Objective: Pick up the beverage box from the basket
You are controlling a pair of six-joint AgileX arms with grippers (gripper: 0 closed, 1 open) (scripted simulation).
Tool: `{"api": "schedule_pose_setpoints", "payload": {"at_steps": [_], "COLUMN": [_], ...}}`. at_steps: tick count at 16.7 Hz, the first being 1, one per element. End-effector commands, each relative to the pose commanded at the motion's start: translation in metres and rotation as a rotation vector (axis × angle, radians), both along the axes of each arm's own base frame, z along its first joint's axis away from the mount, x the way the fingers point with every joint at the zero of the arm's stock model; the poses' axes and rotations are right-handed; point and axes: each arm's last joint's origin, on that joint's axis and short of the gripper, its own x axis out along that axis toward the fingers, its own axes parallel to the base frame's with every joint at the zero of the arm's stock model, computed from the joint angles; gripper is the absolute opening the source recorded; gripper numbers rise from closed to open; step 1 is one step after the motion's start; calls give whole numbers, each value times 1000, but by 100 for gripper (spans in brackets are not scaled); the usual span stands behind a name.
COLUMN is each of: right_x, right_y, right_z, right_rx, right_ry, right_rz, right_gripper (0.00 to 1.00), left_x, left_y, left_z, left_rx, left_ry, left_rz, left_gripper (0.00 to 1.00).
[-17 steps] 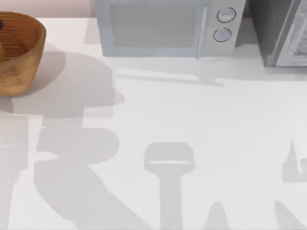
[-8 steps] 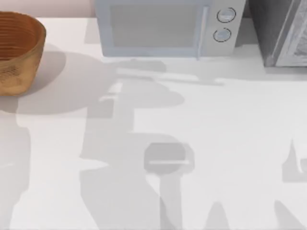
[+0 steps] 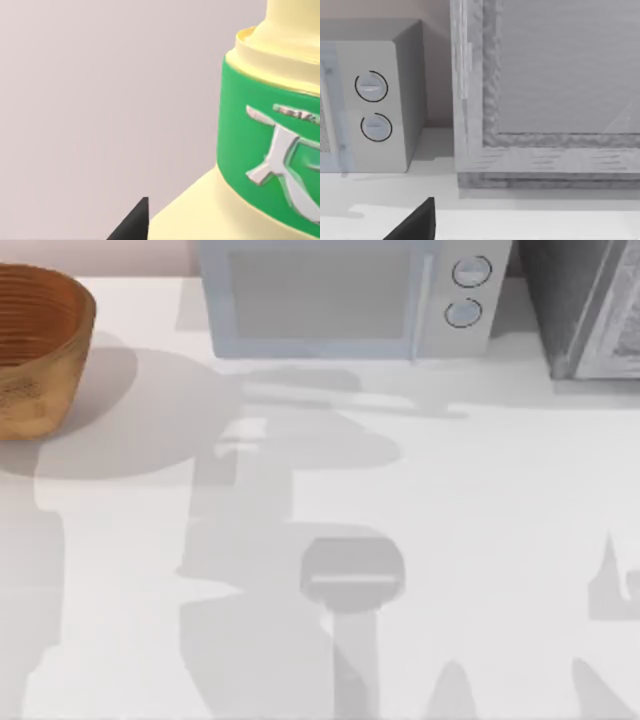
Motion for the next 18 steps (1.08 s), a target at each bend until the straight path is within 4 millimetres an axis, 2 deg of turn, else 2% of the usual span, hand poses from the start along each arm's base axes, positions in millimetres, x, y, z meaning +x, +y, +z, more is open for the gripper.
{"api": "schedule_pose_setpoints", "payload": {"at_steps": [2, 5, 8, 11, 14, 16, 18], "right_x": [0, 0, 0, 0, 0, 0, 0], "right_y": [0, 0, 0, 0, 0, 0, 0], "right_z": [0, 0, 0, 0, 0, 0, 0], "right_rx": [0, 0, 0, 0, 0, 0, 0], "right_ry": [0, 0, 0, 0, 0, 0, 0], "right_rz": [0, 0, 0, 0, 0, 0, 0], "right_gripper": [100, 100, 100, 100, 100, 100, 100], "left_x": [-11, -41, -88, -147, -206, -239, -263], "left_y": [-5, -17, -34, -52, -66, -72, -76], "left_z": [0, 7, 18, 21, 5, -16, -42], "left_rx": [-9, -16, -13, -7, -2, -1, 0], "left_ry": [21, 39, 30, 3, -25, -40, -49], "left_rz": [1, 1, -1, -2, -2, -1, 1], "left_gripper": [0, 0, 0, 0, 0, 0, 0]}}
